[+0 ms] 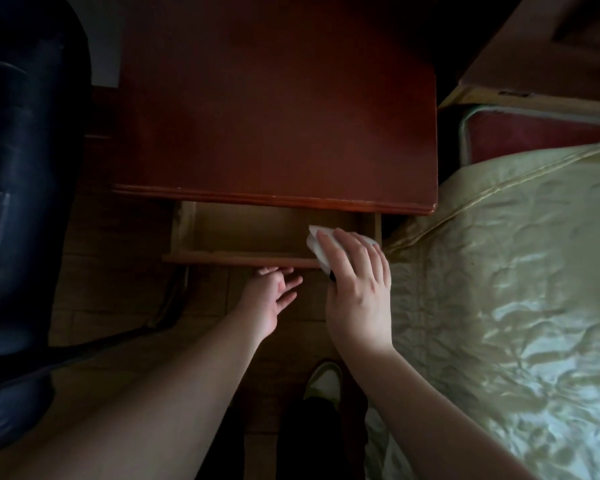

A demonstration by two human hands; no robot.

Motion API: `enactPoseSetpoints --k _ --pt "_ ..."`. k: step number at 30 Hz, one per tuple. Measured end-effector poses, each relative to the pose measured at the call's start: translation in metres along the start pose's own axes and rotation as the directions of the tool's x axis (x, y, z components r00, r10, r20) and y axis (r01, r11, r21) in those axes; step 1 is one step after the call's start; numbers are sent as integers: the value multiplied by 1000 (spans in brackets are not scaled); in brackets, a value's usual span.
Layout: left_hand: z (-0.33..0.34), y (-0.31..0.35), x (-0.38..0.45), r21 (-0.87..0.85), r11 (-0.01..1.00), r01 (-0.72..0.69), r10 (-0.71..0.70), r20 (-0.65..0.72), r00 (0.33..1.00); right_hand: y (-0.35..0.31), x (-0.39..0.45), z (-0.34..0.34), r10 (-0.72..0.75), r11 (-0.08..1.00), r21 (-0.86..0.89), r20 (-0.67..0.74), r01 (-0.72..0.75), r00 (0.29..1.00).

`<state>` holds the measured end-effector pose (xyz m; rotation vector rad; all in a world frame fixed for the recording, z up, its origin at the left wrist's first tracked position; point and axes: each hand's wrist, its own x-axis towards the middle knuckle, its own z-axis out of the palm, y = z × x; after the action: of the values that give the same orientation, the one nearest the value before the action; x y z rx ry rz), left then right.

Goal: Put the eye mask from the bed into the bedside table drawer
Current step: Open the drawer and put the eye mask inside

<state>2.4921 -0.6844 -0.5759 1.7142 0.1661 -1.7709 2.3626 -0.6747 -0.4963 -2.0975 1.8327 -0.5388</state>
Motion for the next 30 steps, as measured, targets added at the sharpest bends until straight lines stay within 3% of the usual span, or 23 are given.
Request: enactPoseSetpoints --k 5,10,13,17,20,25,27,30 --pt "-10 -13 -8 56 998 27 -25 -30 999 11 8 14 100 994 45 57 -103 993" --pt "-18 -13 -9 13 1000 28 -28 11 1000 30 41 36 257 961 28 290 -276 922" --pt "-20 -12 -9 0 1000 31 -31 15 999 42 61 50 295 953 -173 321 -250 900" --pt "-23 -11 -9 7 1000 29 -29 33 999 53 73 57 268 957 -211 396 -197 878" --pt "-23 -10 -9 12 1000 29 -30 38 999 52 71 55 242 933 -341 363 -113 900" --pt "-23 -7 -8 -1 999 34 -34 43 998 47 72 51 176 957 -281 371 -71 912" --pt "-23 -6 -8 -8 999 35 -35 43 998 46 78 52 208 955 -284 416 -91 885" --pt "-21 -6 -10 -7 999 44 -44 41 998 48 88 57 365 891 -437 530 -123 765"
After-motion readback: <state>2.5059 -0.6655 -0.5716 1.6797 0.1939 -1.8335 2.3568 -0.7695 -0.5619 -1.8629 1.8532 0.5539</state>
